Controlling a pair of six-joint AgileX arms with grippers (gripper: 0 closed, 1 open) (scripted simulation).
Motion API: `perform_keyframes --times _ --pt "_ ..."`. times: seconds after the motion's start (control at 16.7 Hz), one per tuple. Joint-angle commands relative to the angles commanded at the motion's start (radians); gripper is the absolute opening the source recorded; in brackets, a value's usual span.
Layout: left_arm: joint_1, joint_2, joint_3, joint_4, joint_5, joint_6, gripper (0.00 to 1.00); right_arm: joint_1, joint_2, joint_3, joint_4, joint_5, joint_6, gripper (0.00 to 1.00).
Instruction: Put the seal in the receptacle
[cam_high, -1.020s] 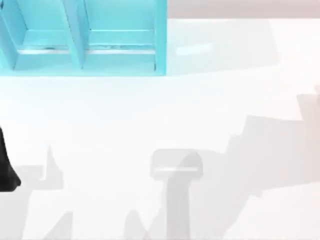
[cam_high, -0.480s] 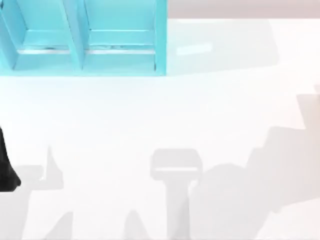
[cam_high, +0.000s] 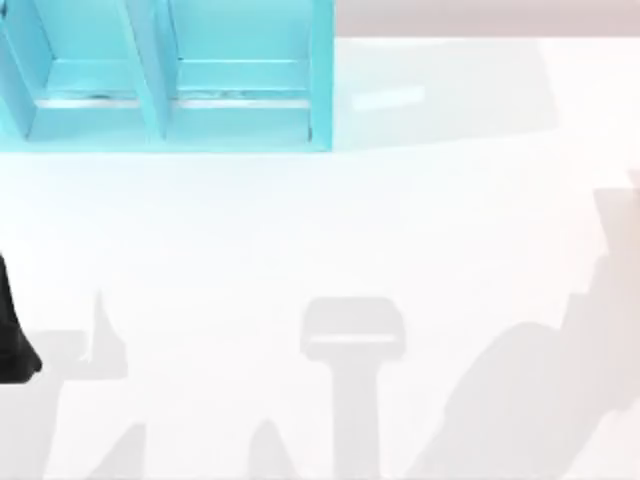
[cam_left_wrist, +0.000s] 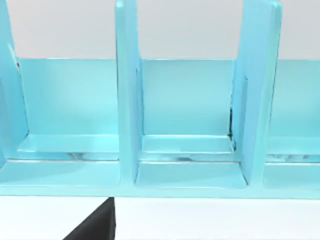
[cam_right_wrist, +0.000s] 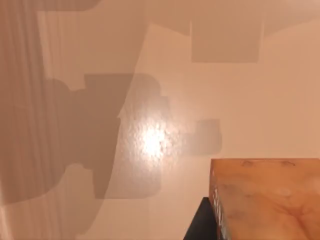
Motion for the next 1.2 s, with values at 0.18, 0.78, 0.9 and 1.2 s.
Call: perform_keyframes --times 0.18,0.78,0.9,1.2 --pt "0.0 0.0 0.0 0.0 0.0 0.0 1.0 0.0 0.0 -0.012 0.012 0.0 0.0 0.0" --pt "0.0 0.0 0.0 0.0 0.0 0.0 1.0 0.0 0.0 -0.012 0.012 0.0 0.0 0.6" --pt "0.0 0.0 0.0 0.0 0.0 0.0 1.0 0.0 0.0 -0.012 0.012 0.0 0.0 0.75" --pt "0.0 0.0 0.0 0.0 0.0 0.0 1.0 0.0 0.0 -0.012 0.012 0.0 0.0 1.0"
